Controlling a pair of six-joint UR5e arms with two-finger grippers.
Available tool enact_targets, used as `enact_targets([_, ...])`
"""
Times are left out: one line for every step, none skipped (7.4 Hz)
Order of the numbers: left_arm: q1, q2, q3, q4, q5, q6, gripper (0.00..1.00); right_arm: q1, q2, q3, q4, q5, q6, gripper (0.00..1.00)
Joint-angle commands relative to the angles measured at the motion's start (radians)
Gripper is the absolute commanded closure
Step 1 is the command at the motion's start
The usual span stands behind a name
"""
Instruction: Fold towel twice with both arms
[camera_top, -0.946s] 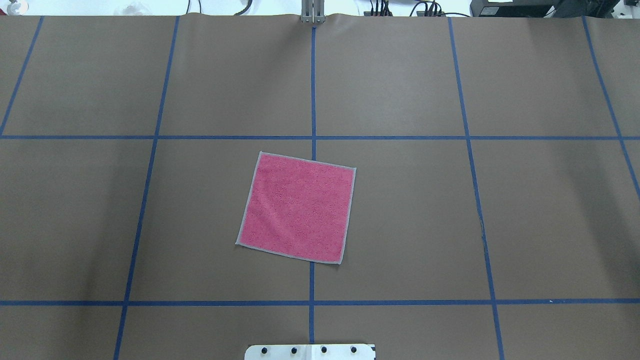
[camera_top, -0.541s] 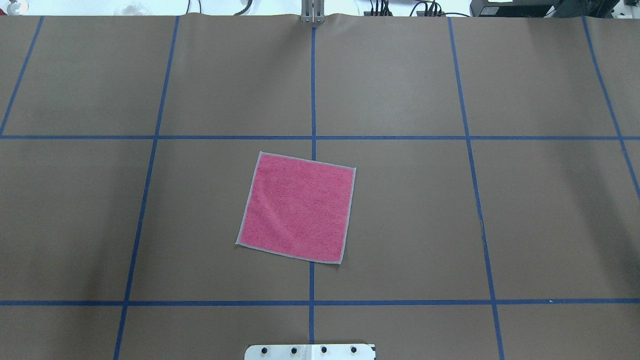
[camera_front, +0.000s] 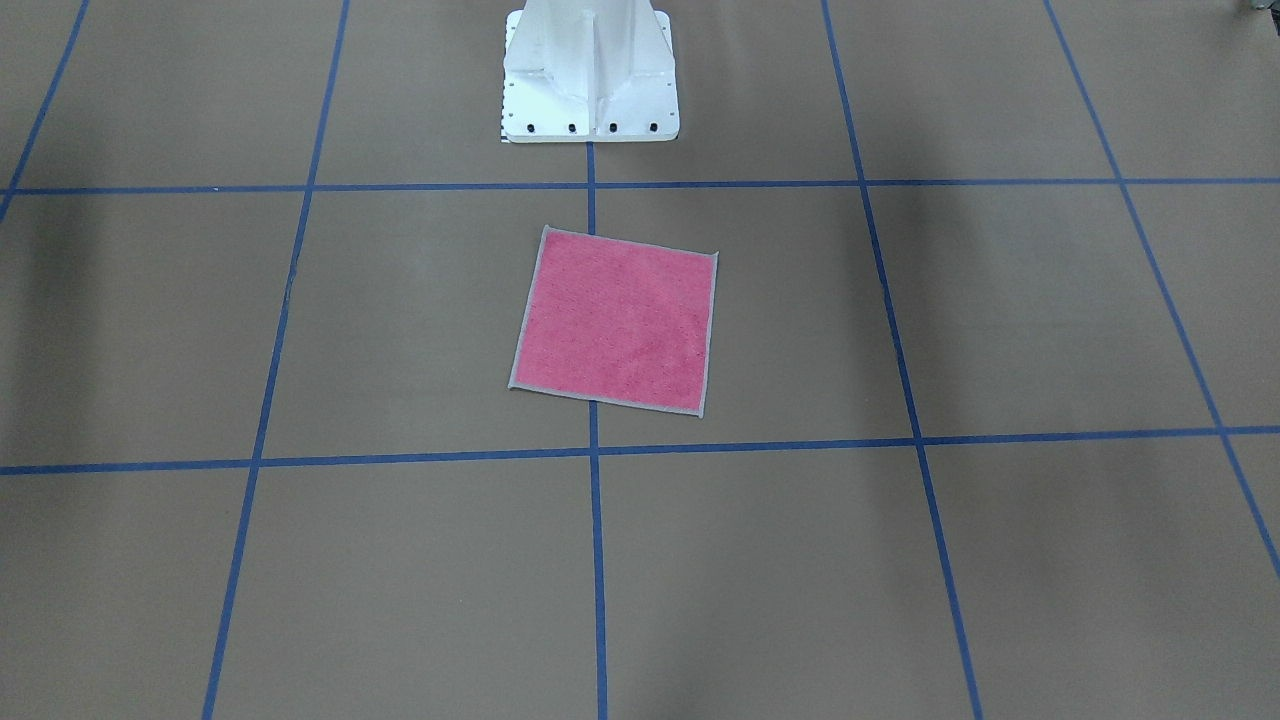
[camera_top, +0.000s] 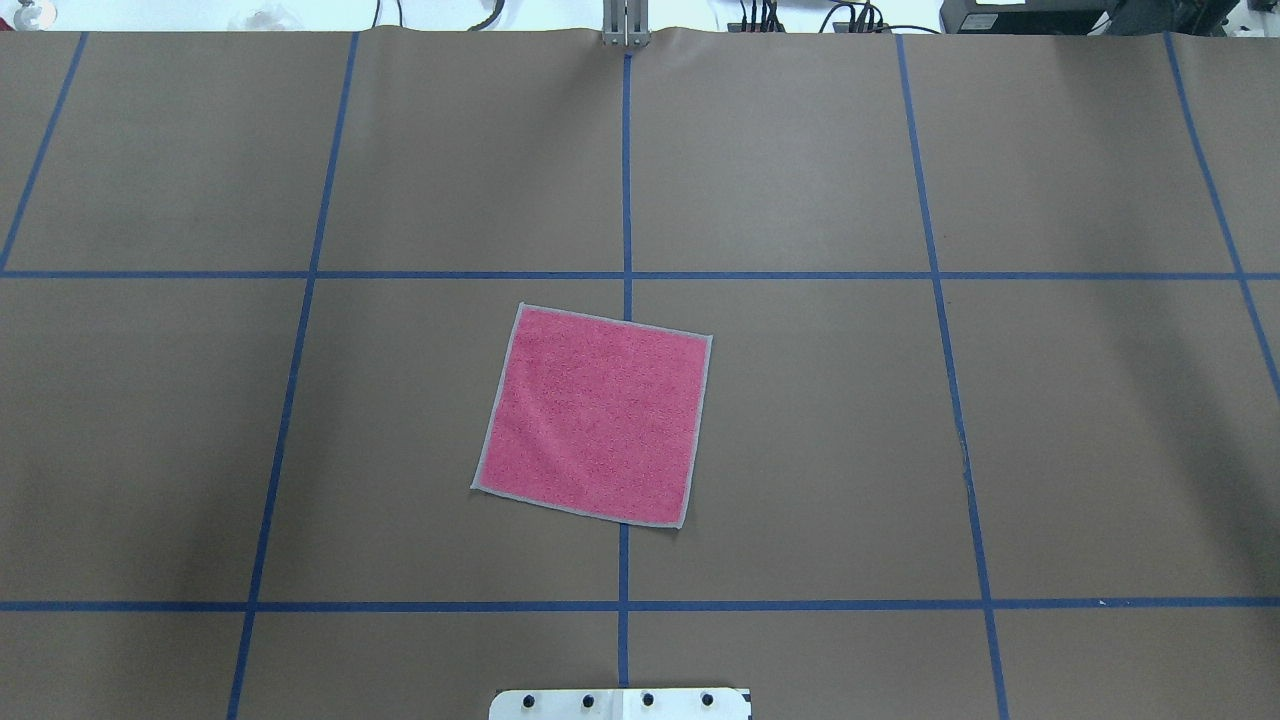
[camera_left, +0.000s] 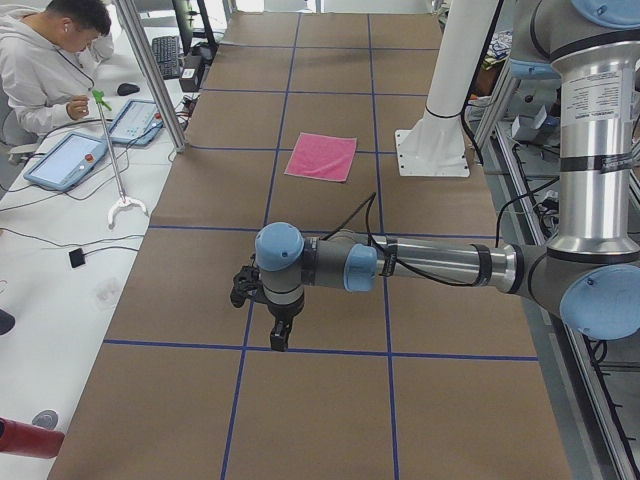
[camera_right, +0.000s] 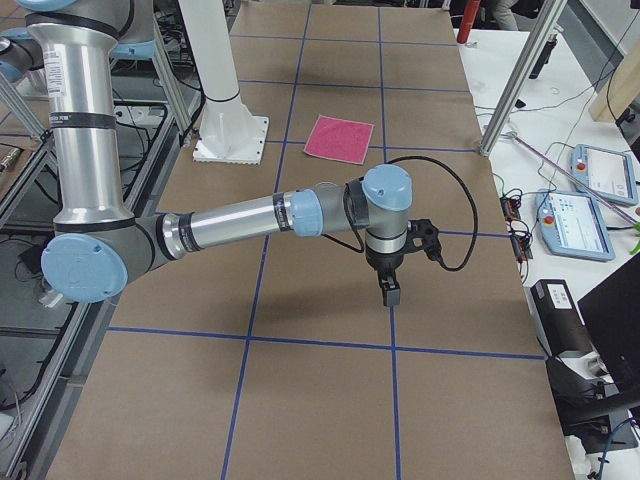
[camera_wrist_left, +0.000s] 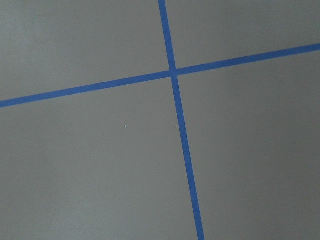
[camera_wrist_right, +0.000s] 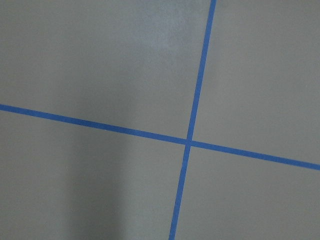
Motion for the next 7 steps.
enact_targets([0.001,-0.105,0.017,-0.041,0.0,-0.005,0.0,0.0,-0.005,-0.001,0.06,0.003,0.004,0.0])
enact_targets([0.001,-0.126,0.009,-0.054,-0.005,0.001,0.0,0.0,-0.005,0.007,0.063,0.003,0.002,0.0])
enact_targets([0.001,-0.138,0.0,-0.057,-0.009,0.0,0.0,0.0,-0.002,0.011,0.066,0.029,0.007,0.0])
enact_targets([0.001,-0.143,-0.006,-0.085,-0.011,-0.002,0.0,-0.002,0.005,0.017,0.069,0.087,0.042,0.0])
enact_targets([0.001,-0.144,-0.02,-0.133,-0.011,-0.037,0.0,-0.014,0.005,0.045,0.07,0.115,0.129,0.0])
enact_targets([0.049,-0.146,-0.031,-0.205,-0.011,-0.161,0.0,-0.052,0.005,0.086,0.085,0.113,0.246,0.0])
enact_targets([0.127,-0.146,-0.05,-0.274,-0.009,-0.304,0.0,-0.093,-0.001,0.103,0.148,0.109,0.371,0.0])
